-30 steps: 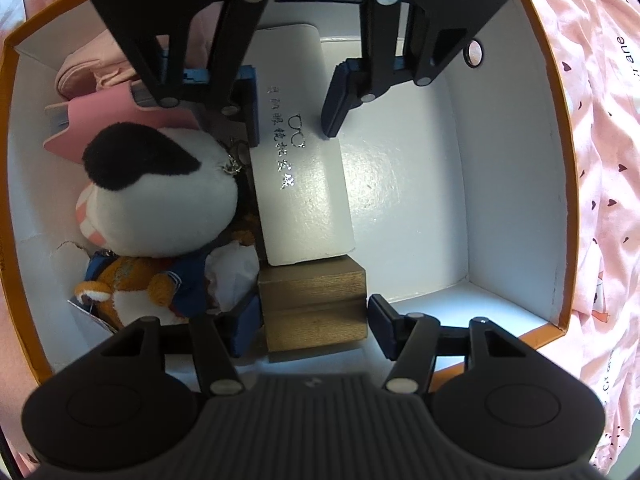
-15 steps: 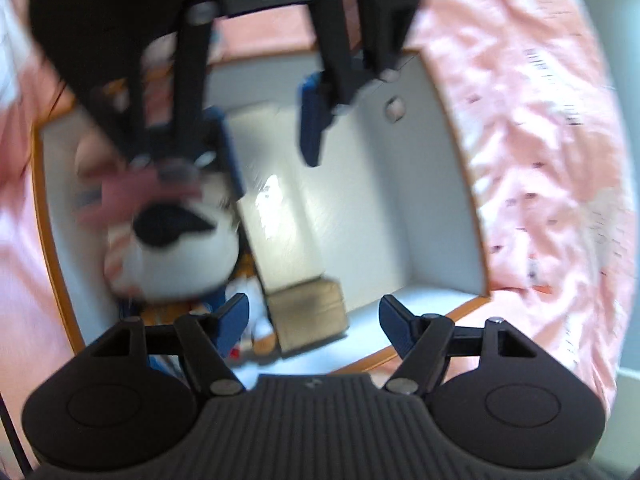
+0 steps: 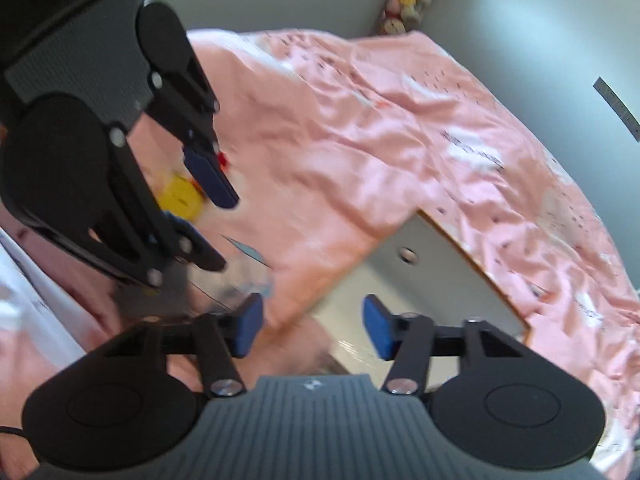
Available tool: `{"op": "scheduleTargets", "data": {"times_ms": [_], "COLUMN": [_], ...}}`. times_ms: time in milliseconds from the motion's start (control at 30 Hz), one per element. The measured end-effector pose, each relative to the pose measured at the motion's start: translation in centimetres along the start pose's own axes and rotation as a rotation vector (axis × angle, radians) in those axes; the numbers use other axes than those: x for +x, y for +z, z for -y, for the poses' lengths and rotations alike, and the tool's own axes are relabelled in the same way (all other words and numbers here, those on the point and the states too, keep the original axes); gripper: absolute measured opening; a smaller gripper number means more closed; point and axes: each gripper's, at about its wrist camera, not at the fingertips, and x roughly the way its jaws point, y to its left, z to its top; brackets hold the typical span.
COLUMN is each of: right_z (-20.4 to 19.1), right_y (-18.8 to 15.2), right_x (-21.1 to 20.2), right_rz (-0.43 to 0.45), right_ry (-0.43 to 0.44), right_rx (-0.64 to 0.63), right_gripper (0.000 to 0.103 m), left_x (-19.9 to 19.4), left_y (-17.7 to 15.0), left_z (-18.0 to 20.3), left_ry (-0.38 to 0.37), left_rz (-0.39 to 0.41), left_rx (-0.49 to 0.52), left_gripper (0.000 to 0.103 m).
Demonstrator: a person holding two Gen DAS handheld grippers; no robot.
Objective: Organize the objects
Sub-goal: 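Lift both grippers out of the orange box, then grasp the black XI JIANG NAN box with the left gripper while the right gripper grasps the photo card pack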
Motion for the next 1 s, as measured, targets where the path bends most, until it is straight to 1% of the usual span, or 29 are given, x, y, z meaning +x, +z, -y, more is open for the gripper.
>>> {"op": "scheduleTargets", "data": {"times_ms": [67,133,167,233,300,333,367,400,467,567,600,667,733,800,900,933,1000], "right_z": [-2.9,-5.3,-6.5,-8.1,-9.2,-9.8,-10.3,-10.9,-11.8,-13.4,-13.7,-14.1,-14.1,-14.4,-14.4,-14.3,-13.9], "right_y": [-0.8,-1.1,-1.5,-2.0,-2.4,-2.6,-2.8,-3.0,-3.5,-3.7,-3.6,-3.5,-3.8,-4.2,-4.4,-4.6,-4.7], "right_x": [0.5,0.3,0.0,0.7,1.6,2.1,2.4,3.0,3.5,5.0,5.4,6.0,6.6,7.1,7.6,7.5,7.6], "right_rz": [0.034,0.054,0.058,0.067,0.070,0.065,0.057,0.045,0.024,-0.016,-0.024,-0.038,-0.056,-0.075,-0.081,-0.081,-0.086], "right_ry": [-0.014,-0.019,-0.031,-0.074,-0.095,-0.102,-0.103,-0.100,-0.097,-0.123,-0.128,-0.128,-0.133,-0.131,-0.117,-0.111,-0.108], "right_rx": [0.019,0.066,0.081,0.101,0.135,0.157,0.174,0.196,0.228,0.209,0.197,0.201,0.207,0.205,0.206,0.211,0.221], "right_gripper": [0.046,0.045,0.042,0.042,0.041,0.040,0.036,0.032,0.028,0.024,0.020,0.019,0.016,0.016,0.015,0.015,0.016], "left_x": [-0.9,-1.2,-1.5,-1.2,-0.9,-0.5,-0.2,0.0,0.5,1.4,1.5,1.7,1.9,2.1,2.1,2.2,2.6], "left_y": [-2.3,-4.1,-4.8,-6.1,-7.0,-7.2,-7.6,-7.9,-8.4,-8.9,-9.0,-9.6,-10.2,-10.7,-11.1,-11.2,-11.2], "left_z": [0.3,0.5,0.7,1.2,1.2,1.4,1.3,1.2,1.0,0.8,0.7,0.5,0.6,0.6,0.3,-0.1,-0.9], "left_ry": [-0.001,0.027,0.050,0.084,0.099,0.106,0.112,0.111,0.104,0.101,0.093,0.082,0.096,0.109,0.126,0.124,0.109], "left_rz": [0.021,0.031,0.033,0.014,0.014,0.010,0.009,0.012,0.006,-0.002,-0.003,0.001,0.004,0.002,0.022,0.015,0.000], "left_rx": [-0.106,-0.171,-0.185,-0.199,-0.219,-0.224,-0.226,-0.230,-0.240,-0.260,-0.271,-0.290,-0.291,-0.280,-0.292,-0.301,-0.340], "left_gripper": [0.047,0.046,0.046,0.046,0.047,0.051,0.056,0.059,0.066,0.074,0.075,0.081,0.082,0.082,0.083,0.085,0.085]}}
